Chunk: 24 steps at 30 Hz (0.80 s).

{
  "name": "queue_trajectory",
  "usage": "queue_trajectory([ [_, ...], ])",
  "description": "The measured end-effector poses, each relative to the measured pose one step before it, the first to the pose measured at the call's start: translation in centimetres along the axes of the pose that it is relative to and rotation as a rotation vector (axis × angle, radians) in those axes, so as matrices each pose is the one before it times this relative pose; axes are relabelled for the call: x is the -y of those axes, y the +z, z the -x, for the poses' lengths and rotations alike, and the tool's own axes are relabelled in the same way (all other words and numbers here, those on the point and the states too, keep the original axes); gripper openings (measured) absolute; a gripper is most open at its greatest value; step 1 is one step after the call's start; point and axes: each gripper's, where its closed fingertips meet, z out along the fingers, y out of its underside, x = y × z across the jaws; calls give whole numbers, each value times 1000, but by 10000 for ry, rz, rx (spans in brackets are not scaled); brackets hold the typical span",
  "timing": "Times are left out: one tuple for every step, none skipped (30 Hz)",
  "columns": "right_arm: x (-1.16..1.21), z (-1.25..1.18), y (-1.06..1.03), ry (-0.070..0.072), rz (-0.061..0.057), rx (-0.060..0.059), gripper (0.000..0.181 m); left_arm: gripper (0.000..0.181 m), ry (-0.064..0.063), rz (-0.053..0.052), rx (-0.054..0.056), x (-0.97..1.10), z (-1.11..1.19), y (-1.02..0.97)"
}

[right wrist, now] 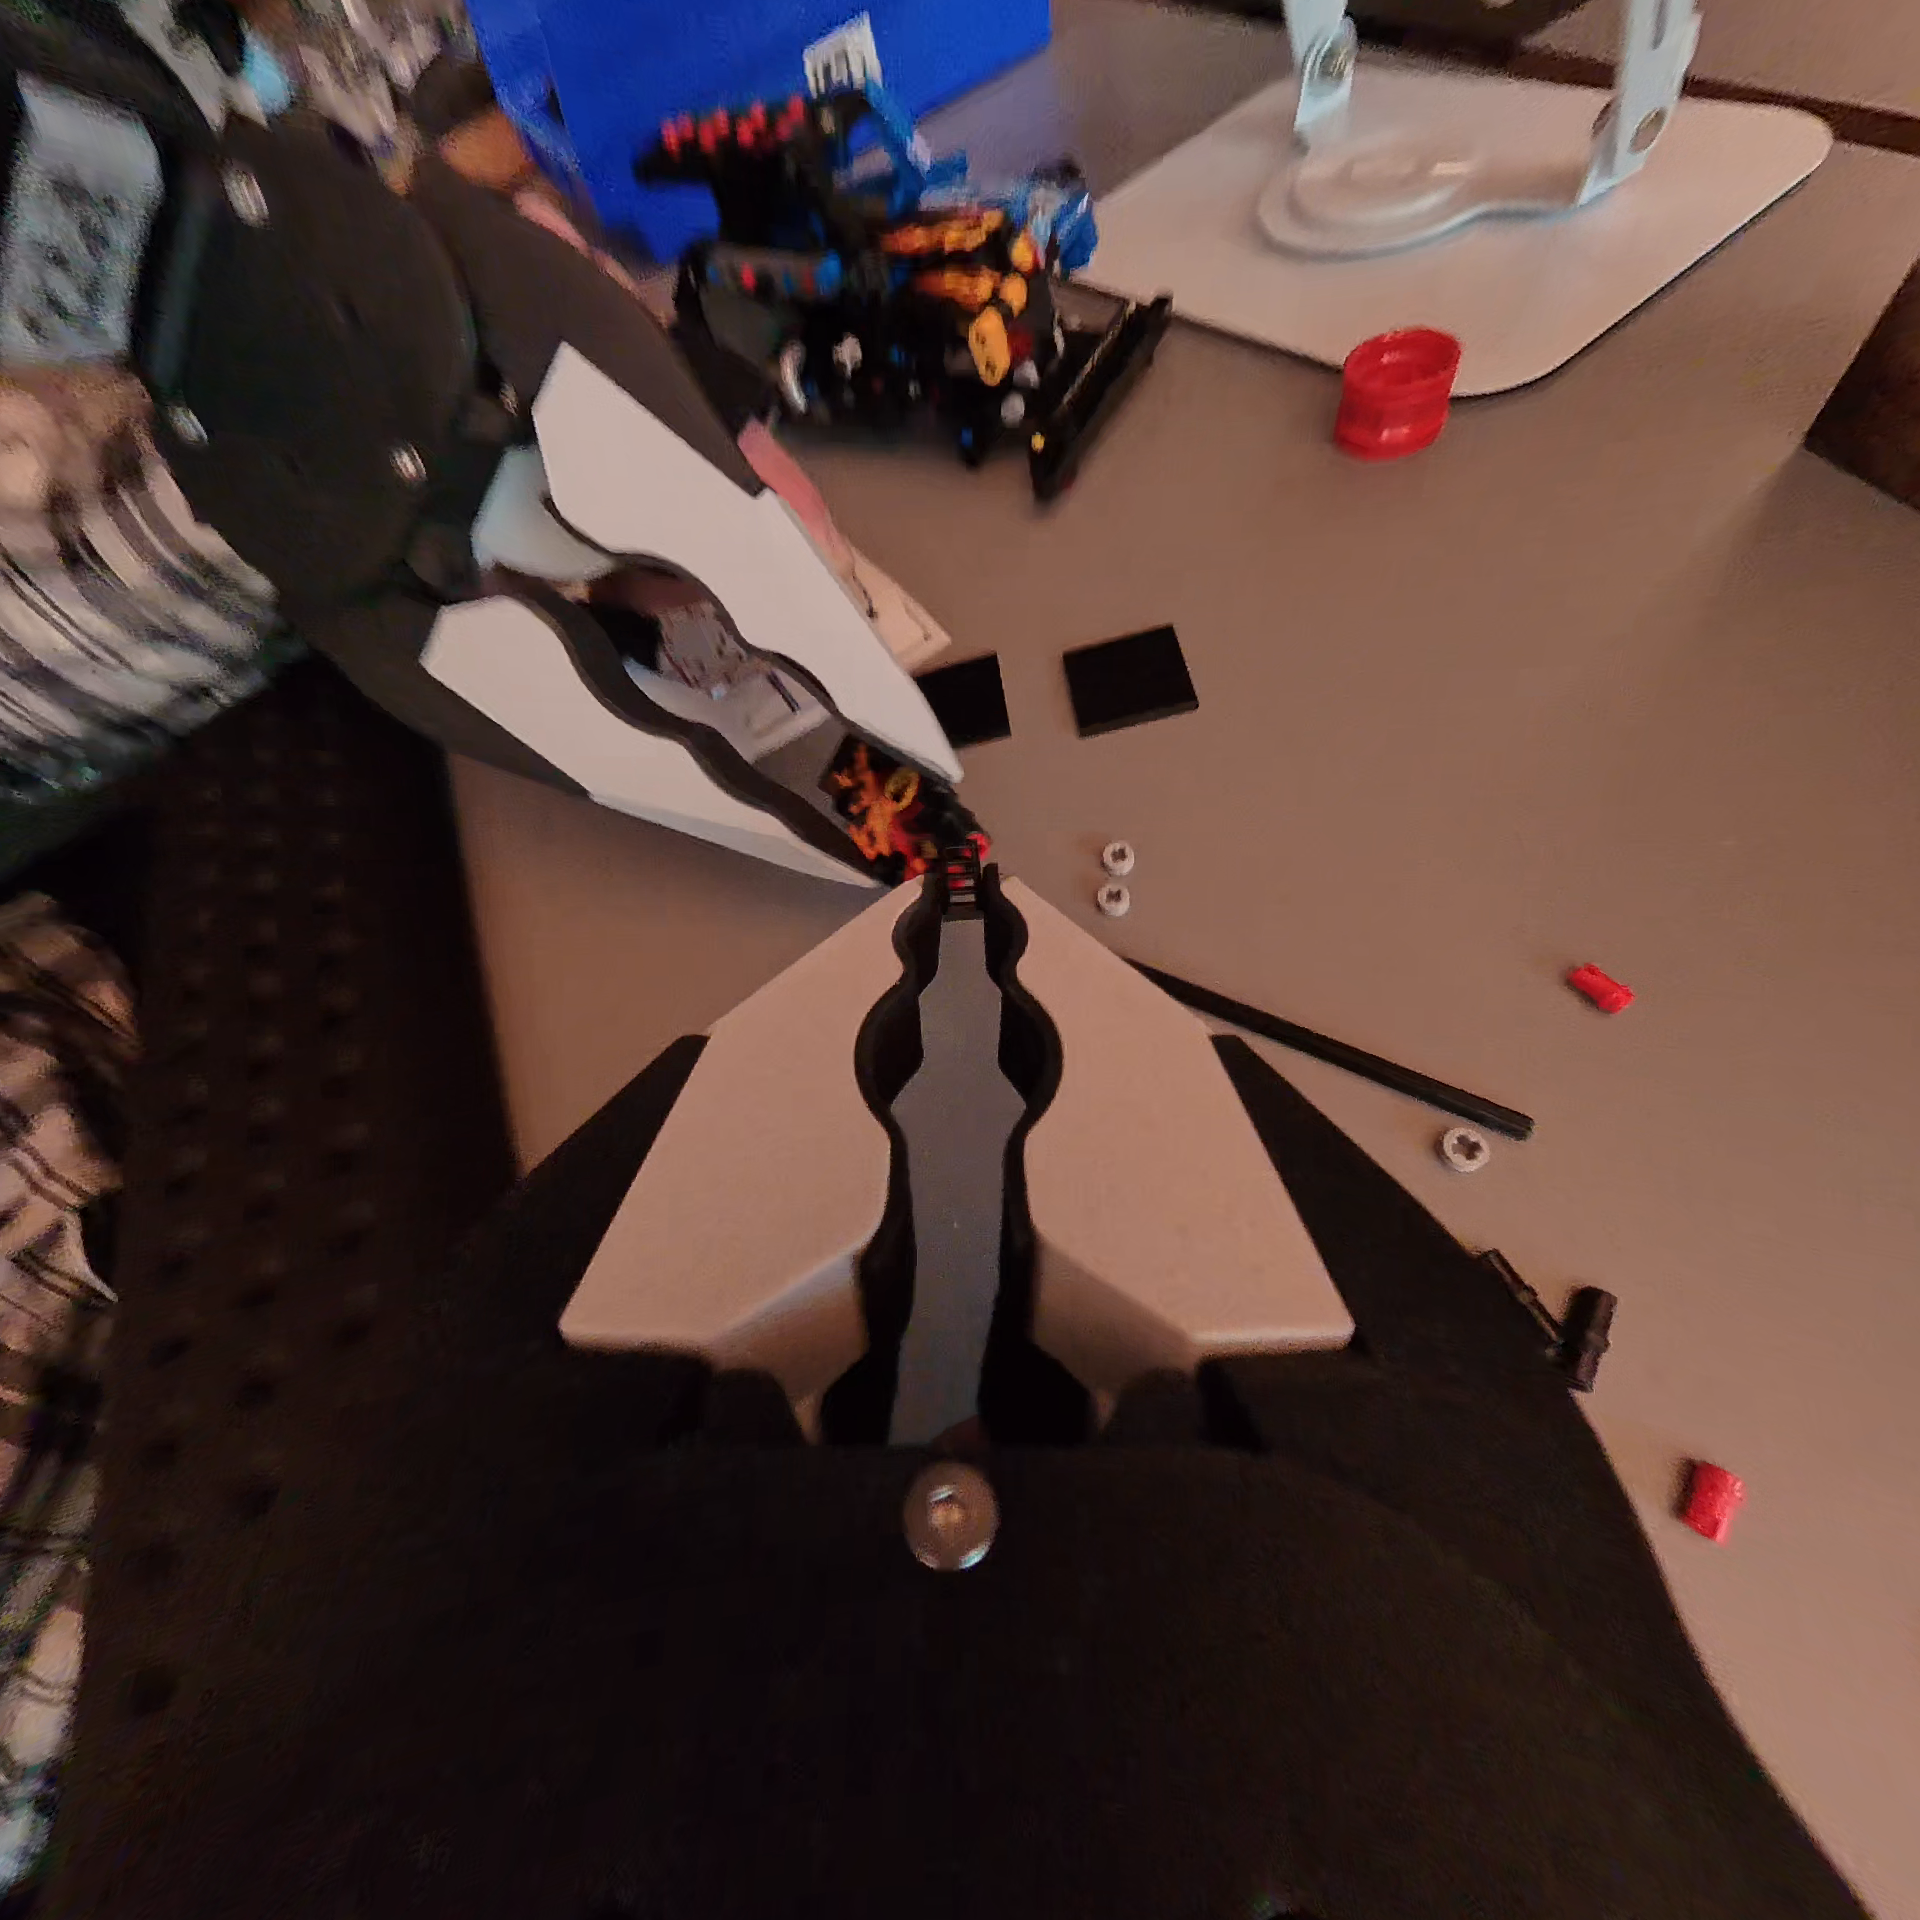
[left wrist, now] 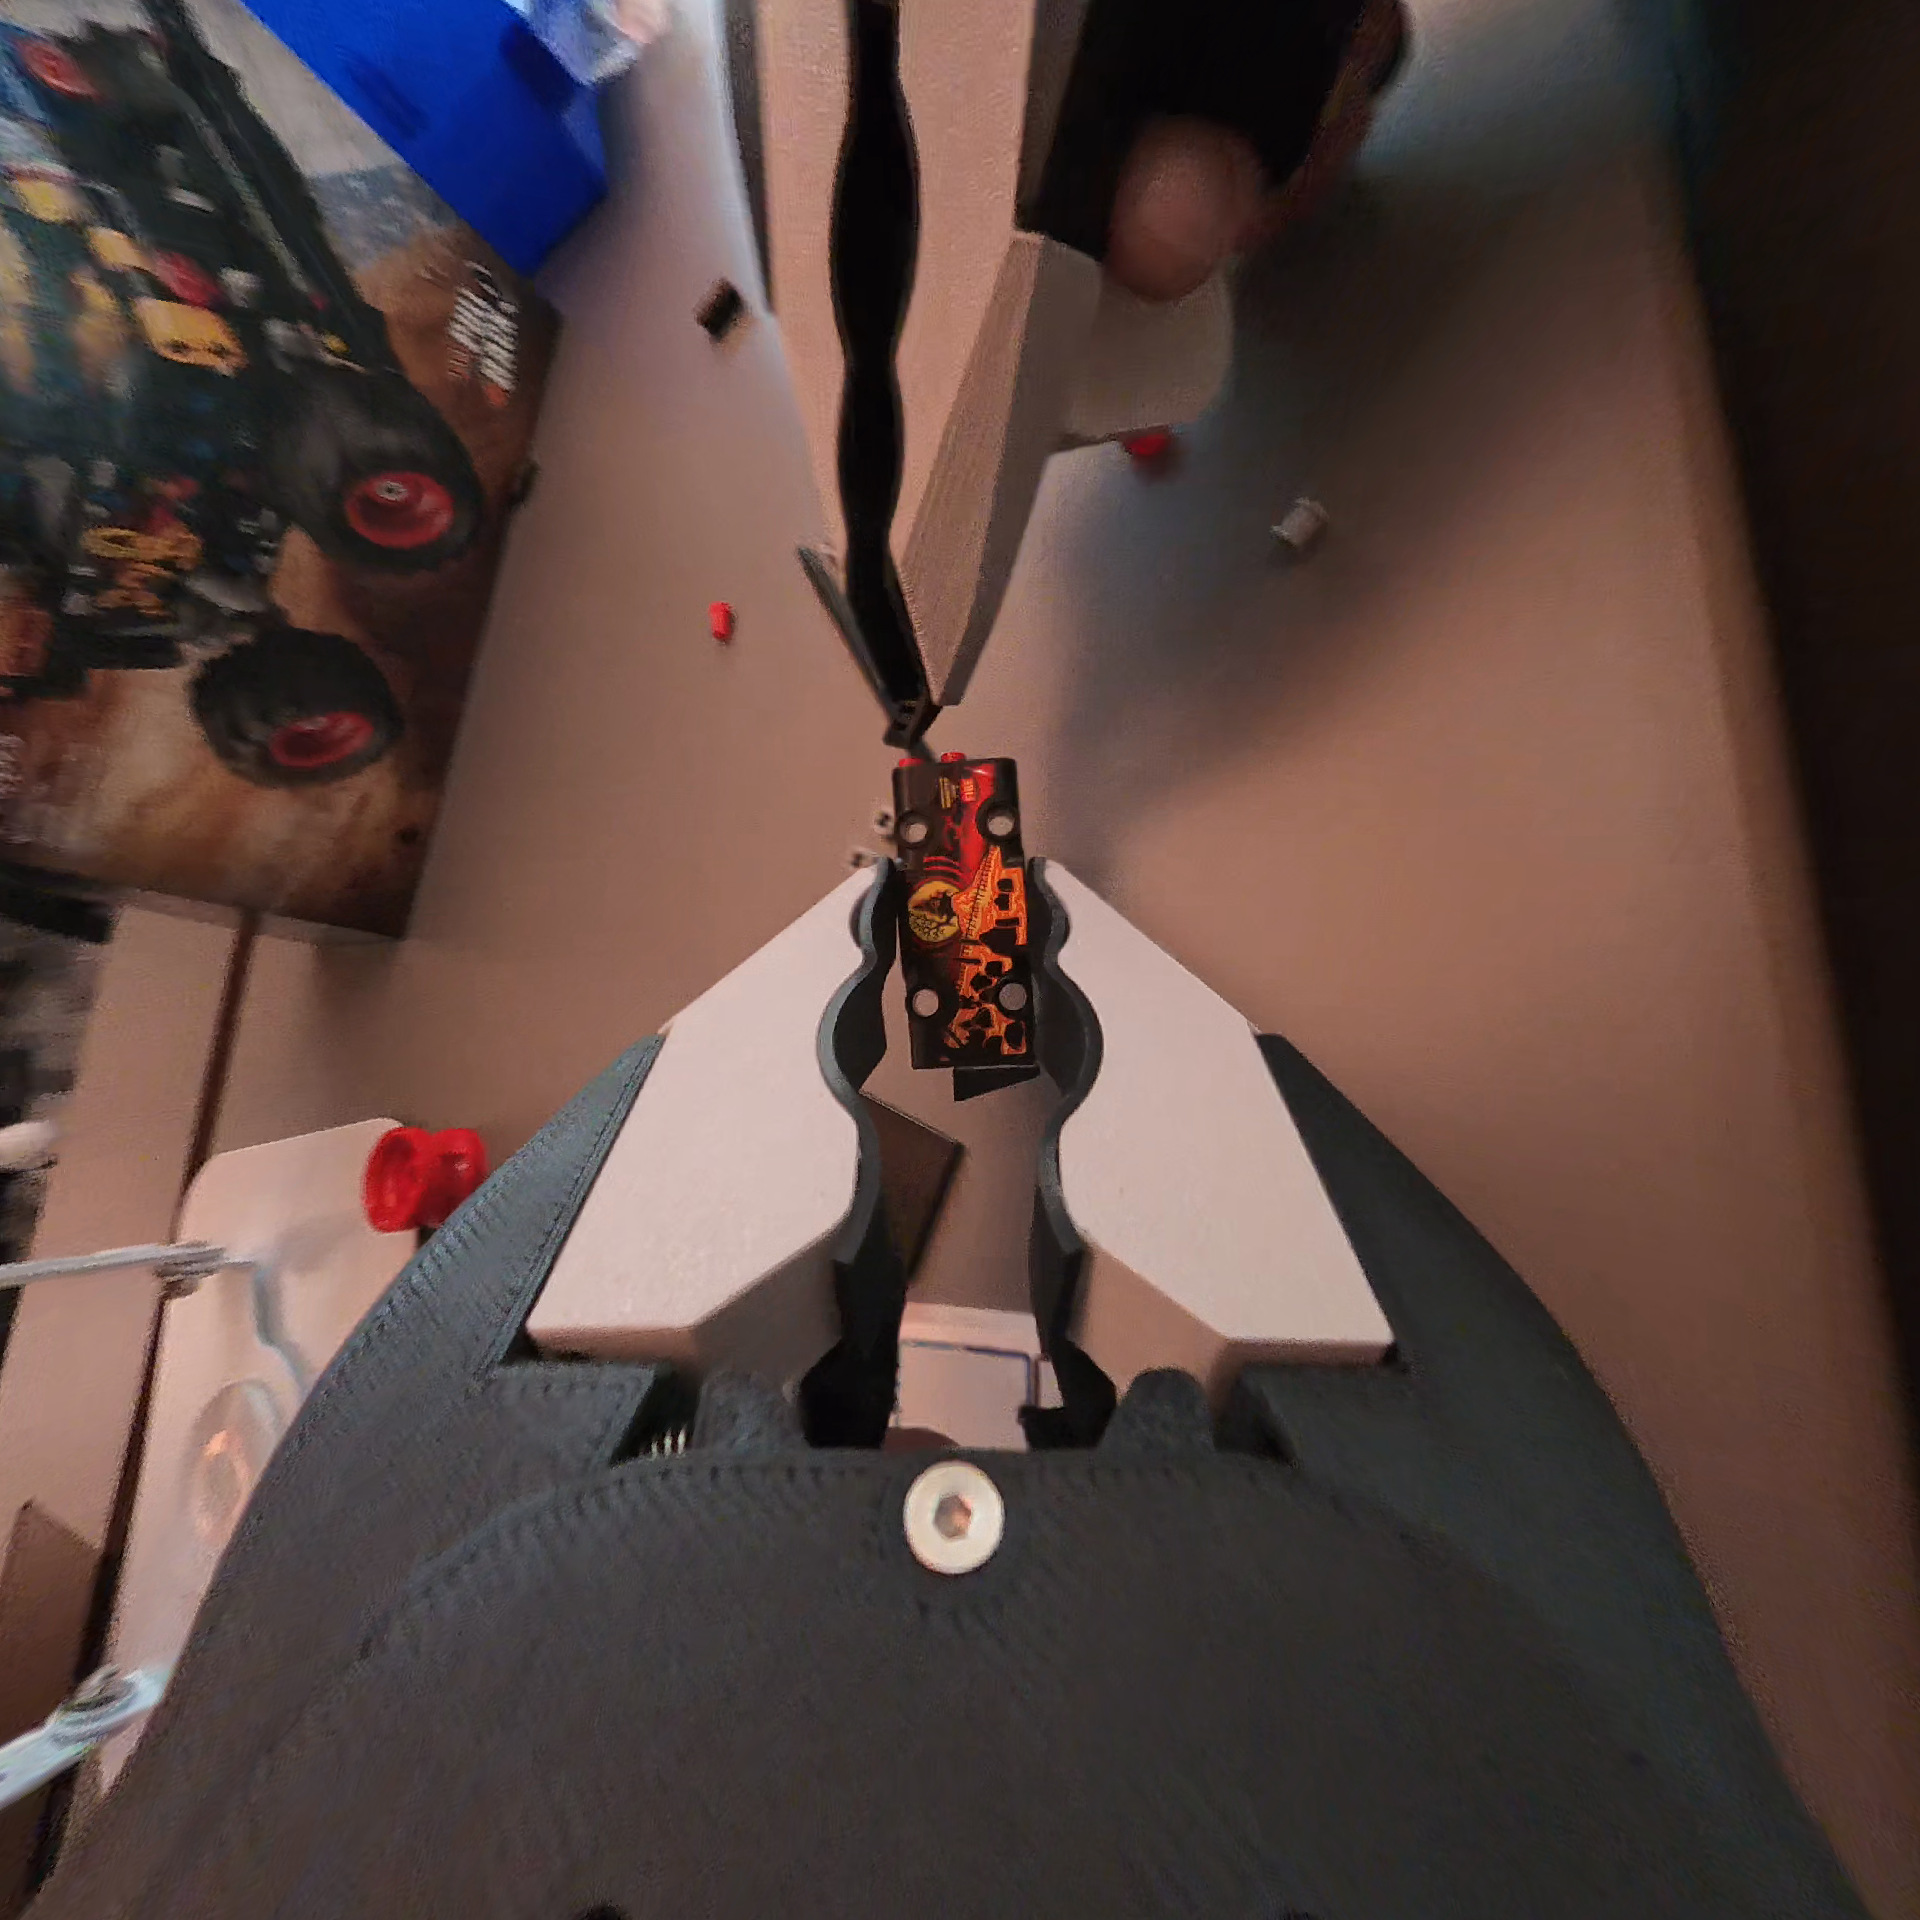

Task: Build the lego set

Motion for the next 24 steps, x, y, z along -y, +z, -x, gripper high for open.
queue_trajectory([
  [474, -15, -254, 300, -327, 102, 6, 24, -33, -172, 492, 330, 682, 140],
  [378, -119, -195, 268, -253, 37, 6, 23, 69, -133, 319, 327, 392, 96],
  [264, -202, -171, 200, -176, -40, 6, 23, 170, -18, 277, 200, 281, 80],
  [206, -181, -140, 141, -143, -40, 6, 23, 194, -47, 301, 253, 257, 41],
  [225, -59, -141, 141, -154, 25, 6, 23, 132, -93, 234, 308, 145, 21],
  [245, 27, -139, 154, -170, 67, 6, 23, 123, -87, 209, 276, 100, 31],
  [243, 6, -143, 142, -165, 56, 6, 23, 152, -76, 284, 235, 247, 0],
  [236, -3, -135, 120, -160, 40, 6, 23, 153, -61, 245, 215, 226, 0],
  [276, 33, -143, 98, -182, 57, 6, 23, 113, -75, 241, 216, 239, -3],
  [255, 36, -124, 118, -163, 66, 6, 23, 55, -81, 217, 208, 234, -12],
  [205, 8, -95, 133, -145, 58, 6, 23, 41, -63, 210, 180, 244, -8],
  [215, 28, -91, 104, -151, 63, 6, 23, 65, -72, 204, 206, 216, -25],
  [209, -2, -84, 81, -137, 26, 6, 23, 61, -80, 180, 212, 183, -33],
  [192, -42, -90, 68, -126, 13, 6, 23, 64, -104, 145, 247, 140, -41],
  [225, 6, -104, 84, -150, 47, 6, 23, 55, -78, 144, 220, 127, -31],
  [261, 78, -97, 103, -165, 100, 6, 23, 67, -68, 117, 192, 94, -15],
  [127, 97, -49, 80, -91, 94, 6, 23, 34, -31, 39, 132, -5, 22],
  [37, -17, -35, 39, -35, 16, 6, 23, 60, -29, 42, 93, -16, -3],
  [56, 32, -35, 38, -38, 39, 6, 23, 114, -47, 93, 84, 72, -20],
  [52, 130, -36, 63, -38, 106, 6, 23, 25, -20, 102, 58, 173, -33],
  [44, 101, -50, 62, -33, 101, 6, 23, -43, -47, 79, 88, 176, -55],
  [119, 119, -76, 65, -74, 101, 6, 23, -18, -85, 51, 153, 81, -69],
  [119, 92, -77, 62, -73, 82, 6, 23, 70, -78, 97, 200, 79, -59],
  [50, 24, -39, 61, -47, 53, 6, 23, 112, -16, 54, 131, 3, -10],
])
